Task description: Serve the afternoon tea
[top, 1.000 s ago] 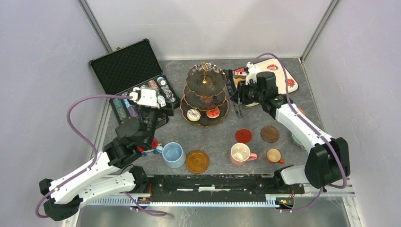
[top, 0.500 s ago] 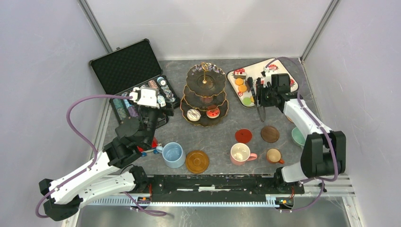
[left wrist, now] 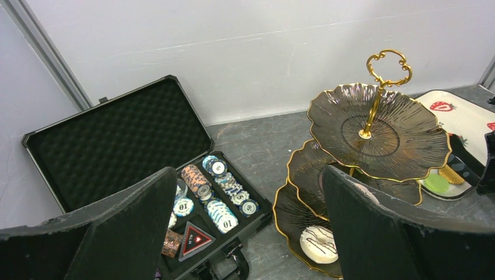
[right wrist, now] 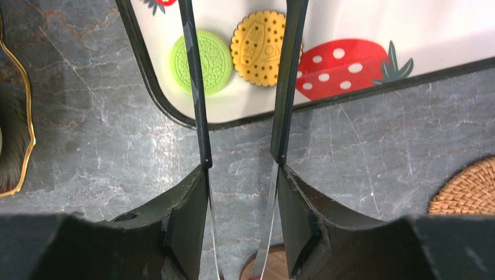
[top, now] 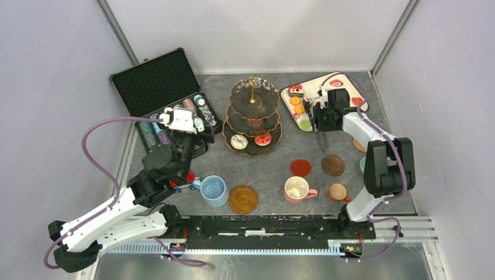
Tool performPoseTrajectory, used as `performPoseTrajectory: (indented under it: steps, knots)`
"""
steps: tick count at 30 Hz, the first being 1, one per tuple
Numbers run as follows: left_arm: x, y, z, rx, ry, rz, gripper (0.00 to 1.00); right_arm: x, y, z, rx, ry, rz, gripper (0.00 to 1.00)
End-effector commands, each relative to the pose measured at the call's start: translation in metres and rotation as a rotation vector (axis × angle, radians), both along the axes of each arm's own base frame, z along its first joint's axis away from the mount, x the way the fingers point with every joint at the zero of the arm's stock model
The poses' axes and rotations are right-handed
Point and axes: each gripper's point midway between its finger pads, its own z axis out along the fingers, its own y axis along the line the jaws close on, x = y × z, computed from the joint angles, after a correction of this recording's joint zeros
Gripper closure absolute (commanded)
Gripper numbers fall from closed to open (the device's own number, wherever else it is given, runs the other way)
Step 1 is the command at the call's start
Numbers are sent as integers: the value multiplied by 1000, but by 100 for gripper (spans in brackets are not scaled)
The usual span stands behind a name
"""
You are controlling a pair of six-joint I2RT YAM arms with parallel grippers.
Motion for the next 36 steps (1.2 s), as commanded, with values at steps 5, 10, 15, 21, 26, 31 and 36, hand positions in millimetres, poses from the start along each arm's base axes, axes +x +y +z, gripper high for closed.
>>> performPoseTrajectory:
  steps: [5, 10, 15, 21, 26, 31, 36]
  knots:
    - [-2, 6, 19, -75, -32, 8, 0, 35, 8, 7, 38, -38, -36, 50]
    - [-2, 5, 19, -76, -31, 6, 0, 44, 10, 2, 33, -25, -53, 50]
    - [-2, 5, 19, -73, -31, 7, 0, 55, 10, -3, 3, -7, -70, 50]
    - [-2, 5, 18, -71, -30, 8, 0, 68, 8, -10, -29, 11, -83, 51]
    - [0, 4, 17, -64, -27, 11, 0, 71, 3, -11, -58, 4, -102, 62]
    - [0, 3, 16, -60, -25, 11, 0, 69, -3, -7, -81, -5, -101, 77]
    - [0, 3, 15, -59, -22, 11, 0, 62, -7, 19, -76, -75, -88, 88]
